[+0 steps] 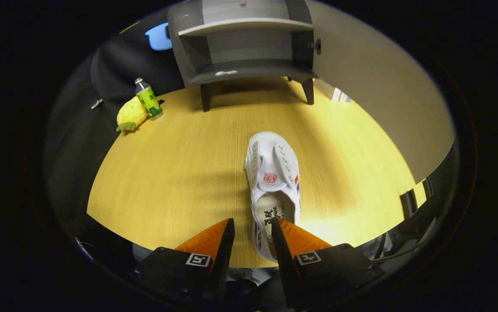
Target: Open the shoe cabinet door, grab the shoes and put them into the shoe cabinet, then close the shoe cabinet door.
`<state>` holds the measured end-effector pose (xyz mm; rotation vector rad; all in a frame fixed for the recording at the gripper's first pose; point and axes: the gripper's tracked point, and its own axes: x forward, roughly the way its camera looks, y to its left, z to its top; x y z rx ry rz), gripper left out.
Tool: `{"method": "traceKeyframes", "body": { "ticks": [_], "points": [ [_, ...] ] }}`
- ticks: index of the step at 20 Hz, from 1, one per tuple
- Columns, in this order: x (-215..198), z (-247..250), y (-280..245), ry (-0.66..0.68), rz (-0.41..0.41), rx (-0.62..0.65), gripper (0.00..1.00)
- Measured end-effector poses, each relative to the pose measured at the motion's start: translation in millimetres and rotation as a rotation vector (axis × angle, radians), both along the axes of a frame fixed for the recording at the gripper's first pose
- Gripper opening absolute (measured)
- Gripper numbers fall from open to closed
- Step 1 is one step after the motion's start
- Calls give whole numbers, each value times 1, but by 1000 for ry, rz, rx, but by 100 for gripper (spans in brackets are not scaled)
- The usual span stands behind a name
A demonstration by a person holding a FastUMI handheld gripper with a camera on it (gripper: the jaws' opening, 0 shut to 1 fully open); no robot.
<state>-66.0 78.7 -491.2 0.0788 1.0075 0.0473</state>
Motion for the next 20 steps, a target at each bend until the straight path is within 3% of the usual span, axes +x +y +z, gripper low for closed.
{"method": "traceKeyframes", "body": {
  "ticks": [7,10,12,17,20],
  "points": [
    [49,-29,9,-151,-21,-5,55],
    [64,-26,2,-197,-68,-15,21],
    [70,-24,-1,-234,-73,-21,21],
    [83,-24,2,-283,-58,-3,5],
    [86,-9,-3,-294,-47,2,5]
  ]
}}
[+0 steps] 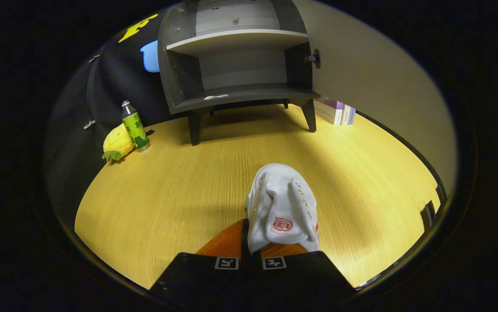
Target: Open the shoe cabinet door, grab the shoes and put them into the shoe cabinet, then close the shoe cabinet door.
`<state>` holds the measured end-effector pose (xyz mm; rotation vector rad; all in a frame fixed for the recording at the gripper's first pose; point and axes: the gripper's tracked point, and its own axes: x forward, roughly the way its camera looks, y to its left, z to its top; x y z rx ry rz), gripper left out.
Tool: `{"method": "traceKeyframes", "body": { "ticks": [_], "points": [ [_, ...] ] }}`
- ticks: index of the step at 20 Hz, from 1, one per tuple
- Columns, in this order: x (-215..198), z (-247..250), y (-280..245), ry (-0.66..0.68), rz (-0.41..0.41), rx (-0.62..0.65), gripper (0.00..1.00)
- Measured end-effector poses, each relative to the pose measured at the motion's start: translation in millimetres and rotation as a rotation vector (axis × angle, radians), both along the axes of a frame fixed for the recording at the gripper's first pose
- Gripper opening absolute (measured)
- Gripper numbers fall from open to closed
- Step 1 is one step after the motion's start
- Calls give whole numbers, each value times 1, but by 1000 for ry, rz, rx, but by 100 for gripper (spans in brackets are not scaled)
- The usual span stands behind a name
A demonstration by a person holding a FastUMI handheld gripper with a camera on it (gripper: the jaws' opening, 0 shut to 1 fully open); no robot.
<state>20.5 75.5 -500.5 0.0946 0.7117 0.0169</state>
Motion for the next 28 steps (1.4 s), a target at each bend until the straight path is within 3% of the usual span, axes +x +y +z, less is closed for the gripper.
{"method": "traceKeyframes", "body": {
  "ticks": [5,14,24,28],
  "points": [
    [0,57,-7,-42,0,60,5],
    [34,227,-11,-200,-10,78,5],
    [133,390,17,-347,47,76,5],
    [191,419,22,-352,65,71,5]
  ]
}}
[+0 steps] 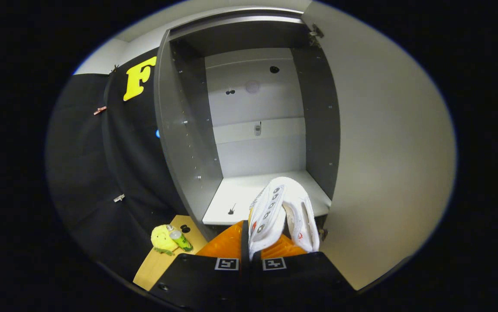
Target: Open the shoe cabinet door, grab the shoes and put them into the shoe cabinet, then close the shoe cabinet door.
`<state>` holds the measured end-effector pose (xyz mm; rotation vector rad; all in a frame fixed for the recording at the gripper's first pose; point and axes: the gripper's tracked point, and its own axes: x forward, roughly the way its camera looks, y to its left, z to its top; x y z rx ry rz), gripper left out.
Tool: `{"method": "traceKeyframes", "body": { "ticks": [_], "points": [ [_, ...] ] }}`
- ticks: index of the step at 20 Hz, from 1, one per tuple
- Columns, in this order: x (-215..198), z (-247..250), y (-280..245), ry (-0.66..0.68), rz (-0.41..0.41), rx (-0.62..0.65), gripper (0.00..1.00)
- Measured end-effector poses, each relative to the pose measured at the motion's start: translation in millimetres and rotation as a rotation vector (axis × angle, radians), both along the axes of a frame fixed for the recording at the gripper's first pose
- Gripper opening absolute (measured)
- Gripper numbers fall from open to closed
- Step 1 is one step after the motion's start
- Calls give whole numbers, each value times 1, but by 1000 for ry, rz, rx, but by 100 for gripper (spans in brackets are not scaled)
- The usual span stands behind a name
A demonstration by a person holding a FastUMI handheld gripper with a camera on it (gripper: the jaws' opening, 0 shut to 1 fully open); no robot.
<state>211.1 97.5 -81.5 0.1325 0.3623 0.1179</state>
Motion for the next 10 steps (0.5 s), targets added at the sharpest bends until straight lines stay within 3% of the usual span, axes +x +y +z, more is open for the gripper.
{"method": "traceKeyframes", "body": {
  "ticks": [4,10],
  "points": [
    [59,1,-3,-15,-15,-27,5],
    [138,-44,-1,39,-1,-74,5]
  ]
}}
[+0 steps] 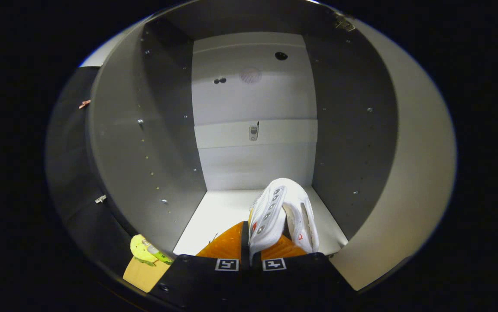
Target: Open the shoe cabinet door, grab the shoes and put them into the shoe cabinet, then close the shoe cabinet door.
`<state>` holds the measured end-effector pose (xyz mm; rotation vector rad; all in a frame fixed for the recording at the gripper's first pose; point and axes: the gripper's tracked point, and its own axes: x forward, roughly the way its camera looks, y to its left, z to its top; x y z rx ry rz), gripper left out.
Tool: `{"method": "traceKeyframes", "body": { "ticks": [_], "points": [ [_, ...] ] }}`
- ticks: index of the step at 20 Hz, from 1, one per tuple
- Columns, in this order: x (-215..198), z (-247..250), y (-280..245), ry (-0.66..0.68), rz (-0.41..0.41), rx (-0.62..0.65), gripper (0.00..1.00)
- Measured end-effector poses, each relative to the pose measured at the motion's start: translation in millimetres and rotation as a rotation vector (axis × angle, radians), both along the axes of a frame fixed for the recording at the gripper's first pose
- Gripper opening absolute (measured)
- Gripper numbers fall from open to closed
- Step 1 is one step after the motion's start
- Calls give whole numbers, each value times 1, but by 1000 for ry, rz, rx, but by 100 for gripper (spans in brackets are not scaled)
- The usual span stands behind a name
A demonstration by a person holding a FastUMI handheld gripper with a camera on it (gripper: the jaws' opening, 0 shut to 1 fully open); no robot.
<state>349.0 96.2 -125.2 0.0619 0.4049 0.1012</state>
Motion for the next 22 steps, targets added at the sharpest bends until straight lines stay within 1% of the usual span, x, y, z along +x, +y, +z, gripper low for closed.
{"method": "traceKeyframes", "body": {
  "ticks": [6,10,12,14,16,21,22],
  "points": [
    [68,-51,6,83,33,-74,5],
    [101,-74,18,141,72,-112,5],
    [111,-87,26,166,90,-144,5],
    [121,-91,30,150,97,-204,5],
    [124,-97,34,157,102,-238,5],
    [128,-101,38,152,85,-290,6],
    [129,-101,37,152,79,-300,8]
  ]
}}
